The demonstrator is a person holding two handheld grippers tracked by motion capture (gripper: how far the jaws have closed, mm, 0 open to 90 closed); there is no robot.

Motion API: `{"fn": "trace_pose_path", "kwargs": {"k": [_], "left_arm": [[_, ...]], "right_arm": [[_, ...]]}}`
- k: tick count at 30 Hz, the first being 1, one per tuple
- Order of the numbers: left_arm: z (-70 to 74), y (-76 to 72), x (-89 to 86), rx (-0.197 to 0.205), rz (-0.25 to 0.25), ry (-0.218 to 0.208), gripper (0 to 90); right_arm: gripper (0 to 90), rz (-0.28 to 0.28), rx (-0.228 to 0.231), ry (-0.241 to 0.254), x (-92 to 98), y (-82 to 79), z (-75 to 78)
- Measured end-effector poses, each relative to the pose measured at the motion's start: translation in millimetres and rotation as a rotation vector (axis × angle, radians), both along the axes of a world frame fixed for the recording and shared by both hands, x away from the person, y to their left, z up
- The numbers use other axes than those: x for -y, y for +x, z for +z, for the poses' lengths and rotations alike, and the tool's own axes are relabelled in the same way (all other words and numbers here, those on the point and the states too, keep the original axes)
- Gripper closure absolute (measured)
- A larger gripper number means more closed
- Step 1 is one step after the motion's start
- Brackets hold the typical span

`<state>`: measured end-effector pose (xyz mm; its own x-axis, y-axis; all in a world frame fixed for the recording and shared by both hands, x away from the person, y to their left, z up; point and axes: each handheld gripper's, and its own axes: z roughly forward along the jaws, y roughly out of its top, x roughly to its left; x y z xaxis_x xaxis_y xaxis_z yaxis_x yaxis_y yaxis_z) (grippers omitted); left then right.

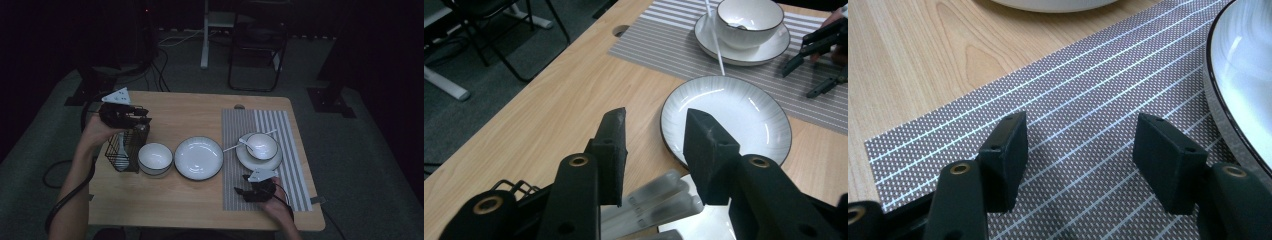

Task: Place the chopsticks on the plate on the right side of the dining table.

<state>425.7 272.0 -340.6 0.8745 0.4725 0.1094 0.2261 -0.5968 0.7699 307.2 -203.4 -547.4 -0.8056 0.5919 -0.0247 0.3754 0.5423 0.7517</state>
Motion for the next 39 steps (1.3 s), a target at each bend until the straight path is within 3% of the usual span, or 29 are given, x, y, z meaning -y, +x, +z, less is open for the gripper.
{"fn": "trace_pose_path", "kwargs": {"k": [11,26,31,36,39], "left_arm": [[-1.5,4.4,-1.8,-0.006,0.007,-0.007,64.2],[4.8,16.4,2.3,0.028,0.036,-0.013,64.1],[1.9,14.6,4.4,0.021,0.025,0.019,63.9],[5.8,8.5,0.0,0.025,0.003,-0.024,62.5],[9.1,3.6,-0.1,0.026,-0.022,-0.027,61.3]], "right_arm": [[38.8,0.0,0.0,0.0,0.0,0.0,0.0],[38.7,-0.001,0.0,0.0,0.0,0.0,0.0],[38.7,-0.002,0.001,-0.001,0.0,-0.1,0.0],[38.7,-0.002,0.001,-0.001,-0.1,-0.1,0.0],[38.7,-0.002,0.001,-0.001,-0.1,-0.2,0.0]]}}
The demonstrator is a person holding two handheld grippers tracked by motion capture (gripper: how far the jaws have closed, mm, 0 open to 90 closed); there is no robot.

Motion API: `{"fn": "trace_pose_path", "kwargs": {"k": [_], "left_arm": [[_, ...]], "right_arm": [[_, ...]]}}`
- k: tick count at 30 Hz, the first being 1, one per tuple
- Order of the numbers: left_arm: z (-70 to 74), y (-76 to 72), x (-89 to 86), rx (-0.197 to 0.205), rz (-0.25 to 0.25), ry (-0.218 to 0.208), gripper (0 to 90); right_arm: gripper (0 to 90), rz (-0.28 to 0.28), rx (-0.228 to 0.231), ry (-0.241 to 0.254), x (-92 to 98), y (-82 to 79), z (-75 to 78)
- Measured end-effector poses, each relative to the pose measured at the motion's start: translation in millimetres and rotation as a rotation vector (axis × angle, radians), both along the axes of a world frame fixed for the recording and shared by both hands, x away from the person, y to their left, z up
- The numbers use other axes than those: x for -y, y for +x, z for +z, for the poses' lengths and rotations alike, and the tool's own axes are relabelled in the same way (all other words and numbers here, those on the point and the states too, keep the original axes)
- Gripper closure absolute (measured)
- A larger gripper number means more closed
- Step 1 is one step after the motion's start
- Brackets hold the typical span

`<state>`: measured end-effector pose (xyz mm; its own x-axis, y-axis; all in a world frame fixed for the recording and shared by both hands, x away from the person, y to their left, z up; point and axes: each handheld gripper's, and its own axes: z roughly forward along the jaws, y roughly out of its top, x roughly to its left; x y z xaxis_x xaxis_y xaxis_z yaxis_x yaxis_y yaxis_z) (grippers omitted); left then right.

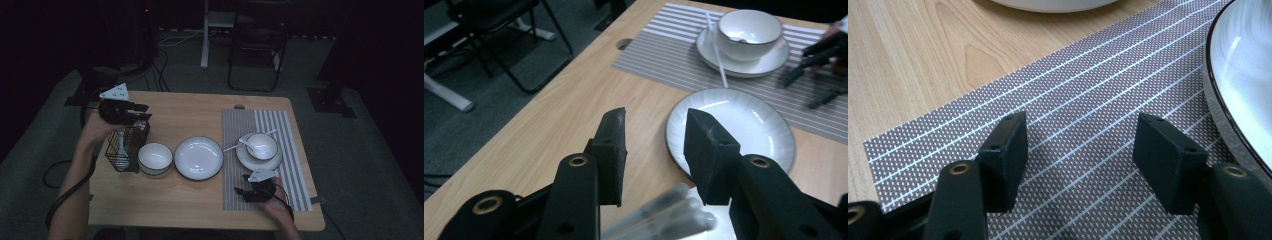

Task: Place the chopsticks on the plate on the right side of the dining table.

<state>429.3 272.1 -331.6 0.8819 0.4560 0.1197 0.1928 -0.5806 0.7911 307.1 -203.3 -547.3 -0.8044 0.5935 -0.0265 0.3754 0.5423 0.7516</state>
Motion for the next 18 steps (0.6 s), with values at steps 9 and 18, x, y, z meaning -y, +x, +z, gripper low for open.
{"fn": "trace_pose_path", "kwargs": {"k": [9,18], "left_arm": [[-7.8,-0.5,1.1,-0.034,-0.015,0.041,60.3],[-14.1,5.6,1.5,-0.04,0.016,0.072,61.3]], "right_arm": [[38.8,0.0,0.001,-0.001,0.0,-0.1,0.0],[38.7,0.001,0.001,-0.001,0.0,-0.1,0.0]]}}
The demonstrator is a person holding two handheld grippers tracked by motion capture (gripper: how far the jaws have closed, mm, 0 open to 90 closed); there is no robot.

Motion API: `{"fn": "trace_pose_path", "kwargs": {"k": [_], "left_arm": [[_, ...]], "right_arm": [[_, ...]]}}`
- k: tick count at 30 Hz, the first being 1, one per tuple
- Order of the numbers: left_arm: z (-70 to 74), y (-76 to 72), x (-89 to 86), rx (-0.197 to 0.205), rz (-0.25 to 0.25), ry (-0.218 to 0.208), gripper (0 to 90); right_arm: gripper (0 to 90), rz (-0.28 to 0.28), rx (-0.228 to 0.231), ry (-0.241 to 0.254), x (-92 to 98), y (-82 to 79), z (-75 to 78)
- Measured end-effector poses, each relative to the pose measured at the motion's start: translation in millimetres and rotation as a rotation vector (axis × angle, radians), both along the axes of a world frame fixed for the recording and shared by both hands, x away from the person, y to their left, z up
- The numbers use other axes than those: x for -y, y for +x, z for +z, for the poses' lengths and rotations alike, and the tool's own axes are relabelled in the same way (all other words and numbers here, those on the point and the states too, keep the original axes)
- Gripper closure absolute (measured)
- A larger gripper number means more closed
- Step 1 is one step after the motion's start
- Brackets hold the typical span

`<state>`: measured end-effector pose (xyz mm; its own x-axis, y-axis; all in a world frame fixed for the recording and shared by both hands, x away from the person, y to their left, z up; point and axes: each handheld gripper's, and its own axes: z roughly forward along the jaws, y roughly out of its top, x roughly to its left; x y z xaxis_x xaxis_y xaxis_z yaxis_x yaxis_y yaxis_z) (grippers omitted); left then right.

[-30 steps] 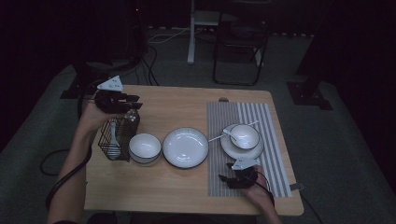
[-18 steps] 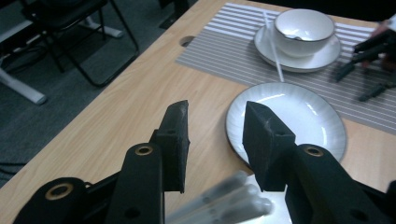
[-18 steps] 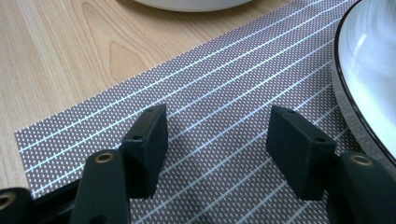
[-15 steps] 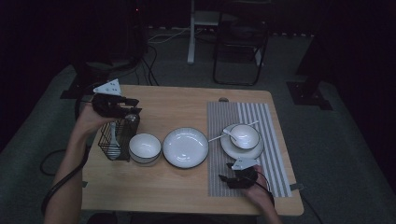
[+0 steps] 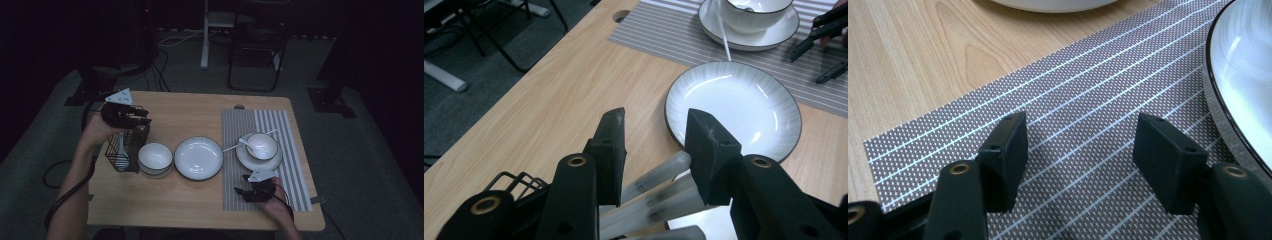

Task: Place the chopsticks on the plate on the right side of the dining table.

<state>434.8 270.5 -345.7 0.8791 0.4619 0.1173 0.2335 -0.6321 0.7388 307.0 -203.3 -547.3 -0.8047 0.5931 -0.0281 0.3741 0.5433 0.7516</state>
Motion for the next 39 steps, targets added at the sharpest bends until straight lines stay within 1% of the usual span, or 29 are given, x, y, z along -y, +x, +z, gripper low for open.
{"fn": "trace_pose_path", "kwargs": {"k": [3,4,7,8,11,13,14,17,22,26,28,31,33,35,37,38,39], "left_arm": [[1.0,3.3,0.9,0.004,0.01,-0.004,62.0],[1.3,5.0,1.3,0.004,0.014,0.005,62.3],[0.9,7.7,1.7,0.002,0.019,0.006,63.1],[0.3,10.9,1.7,0.001,0.03,0.007,63.1],[-0.6,15.0,1.8,0.009,0.045,0.009,65.6],[-0.9,15.7,2.2,0.008,0.047,0.011,66.3],[-1.8,17.8,3.0,0.006,0.049,0.024,66.9],[-4.0,22.2,2.3,-0.001,0.058,0.034,67.5],[-10.0,32.1,0.9,-0.025,0.072,0.046,69.7],[-16.4,39.6,1.9,-0.046,0.073,0.063,69.7],[-19.9,43.2,1.5,-0.059,0.077,0.063,69.6],[-24.3,48.5,-0.4,-0.08,0.093,0.058,69.4],[-26.6,52.2,-1.7,-0.094,0.103,0.067,69.3],[-29.5,55.8,-2.7,-0.11,0.117,0.071,69.1],[-30.4,56.7,-2.9,-0.113,0.122,0.07,69.0],[-32.5,59.0,-4.1,-0.128,0.13,0.072,68.7],[-33.7,59.9,-4.7,-0.131,0.133,0.073,68.7]], "right_arm": [[38.7,0.0,0.001,0.0,0.0,-0.1,0.0],[38.8,0.0,0.001,0.0,0.0,0.0,0.0],[38.7,0.0,0.0,0.0,0.0,0.0,0.0],[38.7,0.0,0.0,0.0,0.0,0.0,0.0],[38.7,0.0,0.0,0.0,0.0,0.0,0.0],[38.8,0.0,0.001,0.0,0.0,-0.1,0.0],[38.7,0.0,0.0,0.0,0.0,0.0,0.0],[38.8,0.0,-0.001,0.0,0.0,0.0,0.0],[38.7,0.0,-0.001,0.001,0.0,0.1,0.0],[38.7,0.0,-0.002,0.002,0.1,0.3,0.0],[38.7,0.0,-0.002,0.001,0.2,0.3,0.0],[38.7,0.001,-0.002,0.002,0.2,0.4,0.0],[38.7,0.001,-0.002,0.002,0.2,0.4,0.0],[38.7,0.001,-0.002,0.002,0.2,0.3,0.0],[38.7,0.0,-0.002,0.002,0.1,0.3,0.0],[38.7,0.001,-0.002,0.002,0.2,0.4,0.0],[38.8,0.001,-0.003,0.002,0.2,0.4,0.0]]}}
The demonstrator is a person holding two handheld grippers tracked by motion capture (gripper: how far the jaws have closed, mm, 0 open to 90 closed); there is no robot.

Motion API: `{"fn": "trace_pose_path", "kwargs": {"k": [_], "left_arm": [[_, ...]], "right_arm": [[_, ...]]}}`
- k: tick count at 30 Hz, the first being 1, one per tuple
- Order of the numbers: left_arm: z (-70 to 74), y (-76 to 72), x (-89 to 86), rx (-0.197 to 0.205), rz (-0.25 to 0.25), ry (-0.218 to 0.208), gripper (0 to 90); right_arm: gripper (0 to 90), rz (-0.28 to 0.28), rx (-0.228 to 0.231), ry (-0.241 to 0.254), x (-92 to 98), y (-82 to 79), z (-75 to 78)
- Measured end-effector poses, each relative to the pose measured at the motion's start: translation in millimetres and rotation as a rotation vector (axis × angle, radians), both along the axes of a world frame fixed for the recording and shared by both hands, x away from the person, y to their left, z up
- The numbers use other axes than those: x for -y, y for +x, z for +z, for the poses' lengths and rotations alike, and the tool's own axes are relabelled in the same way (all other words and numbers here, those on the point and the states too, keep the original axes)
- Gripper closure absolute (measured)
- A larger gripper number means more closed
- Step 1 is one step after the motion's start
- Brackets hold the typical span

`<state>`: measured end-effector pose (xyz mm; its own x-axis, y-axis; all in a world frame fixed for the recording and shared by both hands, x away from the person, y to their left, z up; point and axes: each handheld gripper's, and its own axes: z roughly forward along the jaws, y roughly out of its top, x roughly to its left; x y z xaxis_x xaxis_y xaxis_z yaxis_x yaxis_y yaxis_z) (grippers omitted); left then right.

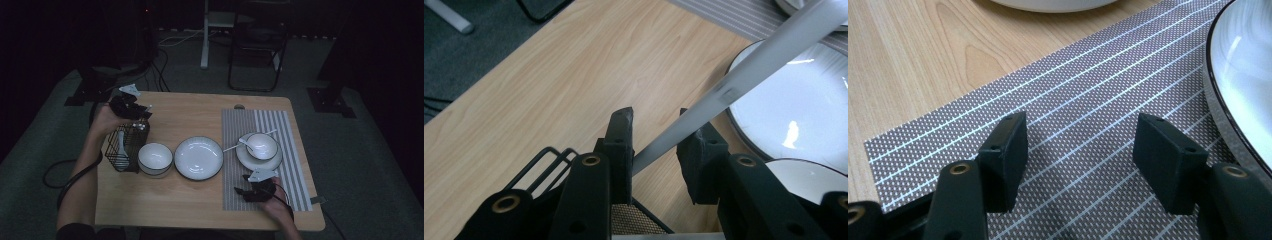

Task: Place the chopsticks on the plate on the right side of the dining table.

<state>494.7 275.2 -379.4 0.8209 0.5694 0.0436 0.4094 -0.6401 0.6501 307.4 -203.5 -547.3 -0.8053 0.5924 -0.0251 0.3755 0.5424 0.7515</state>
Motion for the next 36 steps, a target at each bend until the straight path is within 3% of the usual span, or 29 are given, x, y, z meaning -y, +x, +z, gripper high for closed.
{"fn": "trace_pose_path", "kwargs": {"k": [7,11,24,35,36], "left_arm": [[-9.8,3.8,-4.1,-0.019,0.033,0.011,67.7],[-9.0,2.1,-3.3,0.004,0.041,0.024,69.3],[8.2,-8.8,1.7,0.147,0.044,0.071,83.0],[19.0,-12.3,5.3,0.178,0.045,0.078,84.8],[25.2,-14.2,7.1,0.188,0.039,0.083,84.8]], "right_arm": [[38.8,-0.001,0.001,0.0,-0.2,-0.2,0.0],[38.8,-0.001,0.0,0.0,-0.1,-0.1,0.0],[38.6,-0.001,0.003,-0.002,-0.2,-0.3,0.0],[38.6,-0.001,0.003,-0.002,-0.2,-0.3,0.0],[38.6,-0.001,0.002,-0.001,-0.2,-0.3,0.0]]}}
